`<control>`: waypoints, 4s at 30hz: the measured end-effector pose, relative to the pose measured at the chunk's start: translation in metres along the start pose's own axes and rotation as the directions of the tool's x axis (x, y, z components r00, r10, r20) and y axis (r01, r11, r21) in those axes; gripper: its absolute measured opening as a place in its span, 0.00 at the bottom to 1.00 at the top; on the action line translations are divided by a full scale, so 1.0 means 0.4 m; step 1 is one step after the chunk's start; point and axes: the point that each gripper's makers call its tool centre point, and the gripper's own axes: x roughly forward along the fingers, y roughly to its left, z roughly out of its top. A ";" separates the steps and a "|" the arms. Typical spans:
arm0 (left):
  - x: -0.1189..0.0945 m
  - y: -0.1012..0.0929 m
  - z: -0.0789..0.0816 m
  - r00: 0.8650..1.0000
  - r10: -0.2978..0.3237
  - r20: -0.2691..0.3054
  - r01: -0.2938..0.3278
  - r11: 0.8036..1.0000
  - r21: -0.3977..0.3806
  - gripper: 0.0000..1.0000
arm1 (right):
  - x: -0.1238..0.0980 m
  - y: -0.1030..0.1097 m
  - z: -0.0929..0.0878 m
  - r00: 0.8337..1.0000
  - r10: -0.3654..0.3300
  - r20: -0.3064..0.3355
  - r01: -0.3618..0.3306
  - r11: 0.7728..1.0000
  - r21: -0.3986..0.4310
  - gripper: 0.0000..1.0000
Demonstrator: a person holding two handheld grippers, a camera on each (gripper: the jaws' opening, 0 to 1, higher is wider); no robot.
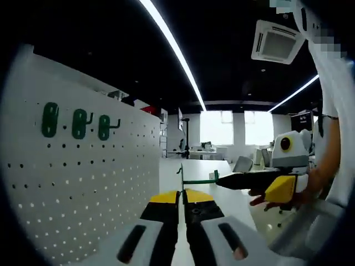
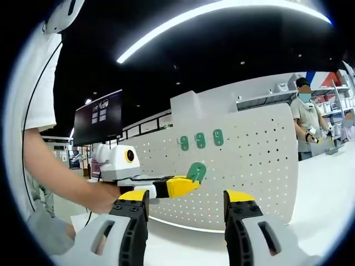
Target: Insert the hook assembly into the mounting plate slot until the hook locks in place.
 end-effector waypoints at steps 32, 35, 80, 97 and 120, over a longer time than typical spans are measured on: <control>0.000 -0.030 0.003 1.000 0.011 0.010 -0.011 1.000 -0.003 0.03 | 0.000 -0.014 0.018 0.998 -0.024 0.059 0.011 0.978 0.207 0.36; 0.001 -0.034 0.004 1.000 0.010 0.012 -0.010 1.000 -0.003 0.03 | 0.011 -0.018 0.027 0.998 -0.028 0.064 0.015 0.979 0.206 0.31; 0.009 -0.076 0.014 1.000 0.018 0.013 -0.018 1.000 0.007 0.03 | 0.055 -0.030 0.034 0.997 -0.072 0.025 0.068 0.988 0.137 0.01; 0.018 -0.086 -0.040 0.997 -0.002 -0.080 -0.005 0.997 -0.077 0.36 | 0.049 -0.042 0.016 0.997 -0.080 -0.014 0.081 0.982 0.168 0.00; 0.012 -0.085 -0.069 0.993 0.014 -0.116 -0.019 0.999 -0.045 0.64 | 0.050 -0.042 0.008 0.993 -0.090 -0.073 0.082 0.992 -0.100 0.00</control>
